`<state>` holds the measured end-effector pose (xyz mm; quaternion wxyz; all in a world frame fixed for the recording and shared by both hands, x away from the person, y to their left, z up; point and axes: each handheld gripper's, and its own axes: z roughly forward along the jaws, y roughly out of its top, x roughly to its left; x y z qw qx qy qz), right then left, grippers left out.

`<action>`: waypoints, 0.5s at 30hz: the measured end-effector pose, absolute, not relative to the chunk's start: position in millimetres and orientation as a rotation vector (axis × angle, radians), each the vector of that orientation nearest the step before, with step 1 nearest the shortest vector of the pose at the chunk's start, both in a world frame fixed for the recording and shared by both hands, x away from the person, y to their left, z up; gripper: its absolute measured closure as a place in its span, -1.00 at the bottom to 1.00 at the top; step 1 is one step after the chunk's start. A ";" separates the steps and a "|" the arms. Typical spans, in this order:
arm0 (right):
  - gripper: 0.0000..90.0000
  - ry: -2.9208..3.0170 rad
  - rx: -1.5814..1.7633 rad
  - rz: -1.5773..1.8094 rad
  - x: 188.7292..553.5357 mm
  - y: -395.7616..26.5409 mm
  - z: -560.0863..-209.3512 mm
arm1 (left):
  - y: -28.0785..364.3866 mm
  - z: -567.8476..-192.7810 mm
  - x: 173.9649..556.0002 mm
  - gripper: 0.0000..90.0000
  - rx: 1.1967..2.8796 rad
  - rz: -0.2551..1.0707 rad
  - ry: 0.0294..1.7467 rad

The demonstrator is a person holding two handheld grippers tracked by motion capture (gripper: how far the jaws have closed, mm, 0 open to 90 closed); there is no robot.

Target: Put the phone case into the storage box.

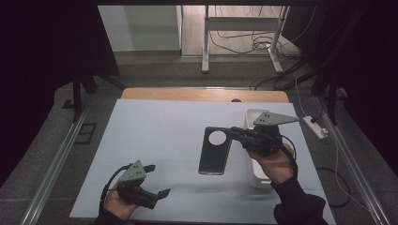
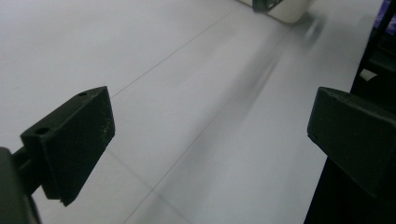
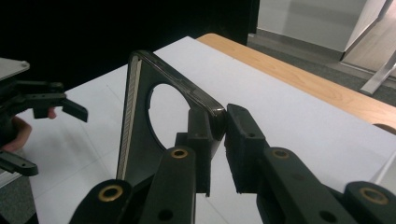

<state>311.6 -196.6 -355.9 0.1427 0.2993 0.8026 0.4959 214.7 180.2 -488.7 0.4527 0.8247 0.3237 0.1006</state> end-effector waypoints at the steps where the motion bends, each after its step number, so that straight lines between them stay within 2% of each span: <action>1: 0.78 2.311 0.865 1.433 313.0 -197.9 -354.4 | 183.1 -489.1 211.9 -0.96 2.032 0.252 0.812; 15: 0.78 2.258 0.900 1.428 327.4 -215.4 -341.8 | 213.7 -492.7 189.2 -1.00 1.983 0.355 0.950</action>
